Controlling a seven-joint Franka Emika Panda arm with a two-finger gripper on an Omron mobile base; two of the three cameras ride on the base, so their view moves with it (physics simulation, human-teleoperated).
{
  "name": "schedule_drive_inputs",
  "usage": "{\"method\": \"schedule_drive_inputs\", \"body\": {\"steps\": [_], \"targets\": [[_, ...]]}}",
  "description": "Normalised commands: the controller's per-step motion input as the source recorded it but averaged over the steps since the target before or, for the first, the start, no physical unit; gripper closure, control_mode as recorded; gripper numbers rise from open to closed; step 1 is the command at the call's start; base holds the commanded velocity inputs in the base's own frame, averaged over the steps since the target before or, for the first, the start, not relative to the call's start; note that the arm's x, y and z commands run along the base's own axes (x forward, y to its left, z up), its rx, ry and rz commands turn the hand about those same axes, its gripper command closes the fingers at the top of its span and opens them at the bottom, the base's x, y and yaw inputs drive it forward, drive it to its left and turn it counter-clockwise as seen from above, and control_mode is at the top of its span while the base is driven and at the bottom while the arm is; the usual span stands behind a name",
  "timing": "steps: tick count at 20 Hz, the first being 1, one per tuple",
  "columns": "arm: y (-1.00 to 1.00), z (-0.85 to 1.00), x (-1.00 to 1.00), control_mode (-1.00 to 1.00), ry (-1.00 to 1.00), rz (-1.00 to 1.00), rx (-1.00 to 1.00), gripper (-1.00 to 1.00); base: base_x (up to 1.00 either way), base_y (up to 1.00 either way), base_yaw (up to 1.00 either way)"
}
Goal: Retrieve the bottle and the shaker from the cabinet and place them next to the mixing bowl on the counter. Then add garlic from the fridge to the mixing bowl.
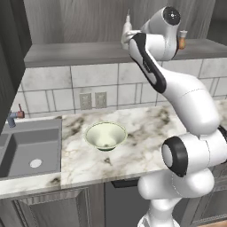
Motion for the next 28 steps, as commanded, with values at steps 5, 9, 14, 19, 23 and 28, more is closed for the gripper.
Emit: {"method": "schedule_drive_inputs", "body": {"steps": [5, 9, 14, 19, 23, 28], "targets": [[0.0, 0.01, 0.3, -1.0, -0.02, 0.0, 0.0, -1.0, 0.0, 0.0, 0.0], [0.0, 0.13, 0.39, -1.0, 0.01, 0.0, 0.0, -1.0, 0.0, 0.0, 0.0], [0.0, 0.01, 0.41, -1.0, 0.01, 0.0, 0.0, -1.0, 0.0, 0.0, 0.0], [0.0, 0.0, 0.21, -1.0, 0.0, 0.0, 0.0, -1.0, 0.0, 0.0, 0.0], [0.0, 0.0, 0.17, -1.0, 0.0, 0.0, 0.0, -1.0, 0.0, 0.0, 0.0], [0.0, -0.01, 0.19, -1.0, 0.0, 0.0, 0.0, -1.0, 0.0, 0.0, 0.0]]}}
